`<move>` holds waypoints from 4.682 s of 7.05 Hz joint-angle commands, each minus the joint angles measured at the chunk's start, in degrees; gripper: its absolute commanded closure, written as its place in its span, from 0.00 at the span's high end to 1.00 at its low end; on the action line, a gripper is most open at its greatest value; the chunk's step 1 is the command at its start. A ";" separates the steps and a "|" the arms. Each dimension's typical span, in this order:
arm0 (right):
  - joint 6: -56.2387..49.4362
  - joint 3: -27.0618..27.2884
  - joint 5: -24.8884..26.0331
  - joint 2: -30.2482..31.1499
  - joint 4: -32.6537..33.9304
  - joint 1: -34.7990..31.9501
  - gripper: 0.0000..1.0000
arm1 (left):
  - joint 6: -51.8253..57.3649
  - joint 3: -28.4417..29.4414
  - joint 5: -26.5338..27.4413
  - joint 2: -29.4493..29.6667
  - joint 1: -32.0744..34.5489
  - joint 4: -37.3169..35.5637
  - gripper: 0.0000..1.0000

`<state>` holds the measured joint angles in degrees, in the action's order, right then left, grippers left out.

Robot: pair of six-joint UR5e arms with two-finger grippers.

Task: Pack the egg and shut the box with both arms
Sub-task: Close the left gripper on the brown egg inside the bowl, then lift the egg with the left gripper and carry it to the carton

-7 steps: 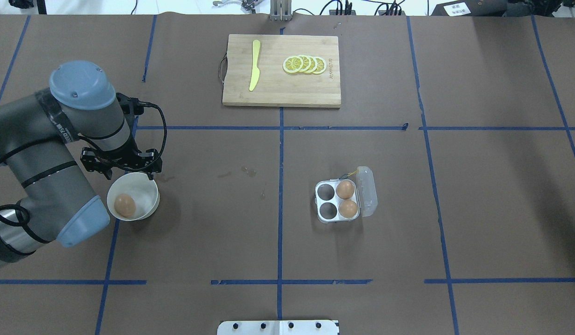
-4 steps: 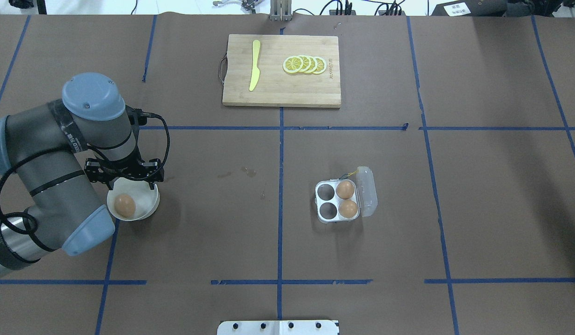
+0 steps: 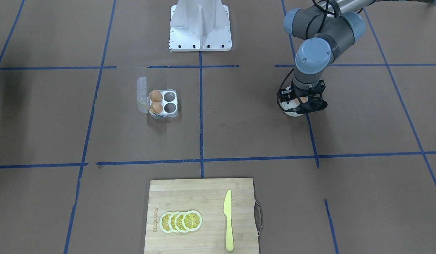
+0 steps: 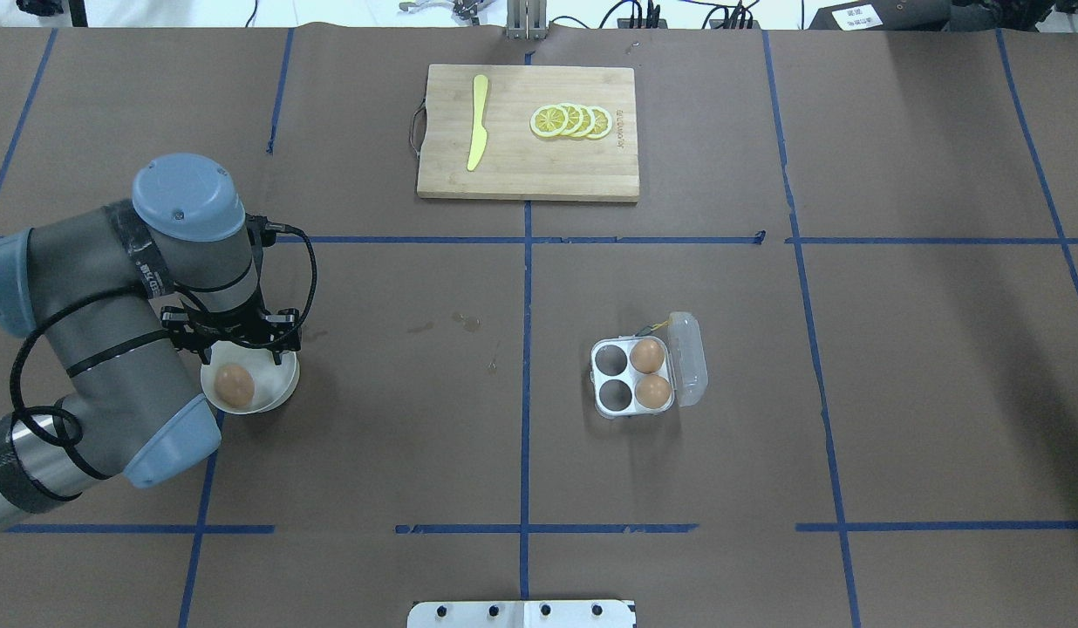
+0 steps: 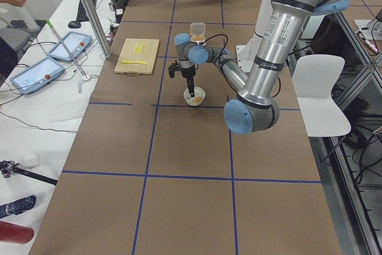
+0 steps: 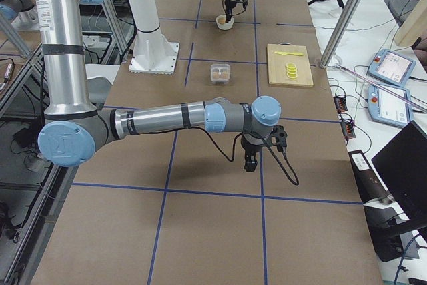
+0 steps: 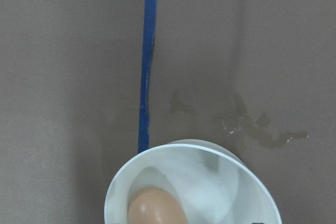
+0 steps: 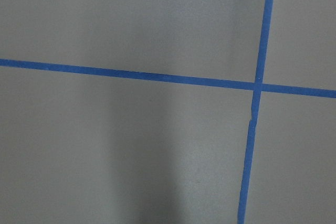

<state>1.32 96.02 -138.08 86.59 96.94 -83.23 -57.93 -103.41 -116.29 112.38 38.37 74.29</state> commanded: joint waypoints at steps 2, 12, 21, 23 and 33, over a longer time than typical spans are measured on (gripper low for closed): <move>0.00 -0.13 0.00 -0.29 0.00 0.17 1.00 | -0.08 1.10 0.10 0.03 -0.22 -0.02 0.86; -0.09 -0.48 0.17 -0.29 0.00 0.26 1.00 | 0.36 2.68 0.18 -0.06 -2.15 -1.43 0.77; 0.00 -0.31 0.09 -0.29 0.00 0.26 1.00 | 0.89 -2.82 0.54 1.34 -1.54 -9.67 0.00; 0.00 -0.04 0.09 -0.29 0.00 0.26 1.00 | 0.89 -4.43 0.45 5.28 1.44 -10.31 0.00; 0.00 0.40 -1.23 -0.55 -0.09 0.26 1.00 | 17.03 7.67 0.27 20.05 -10.57 31.49 0.00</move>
<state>1.32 96.41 -139.28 86.05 96.86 -82.97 -44.97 -98.79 -116.01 130.54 29.86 100.97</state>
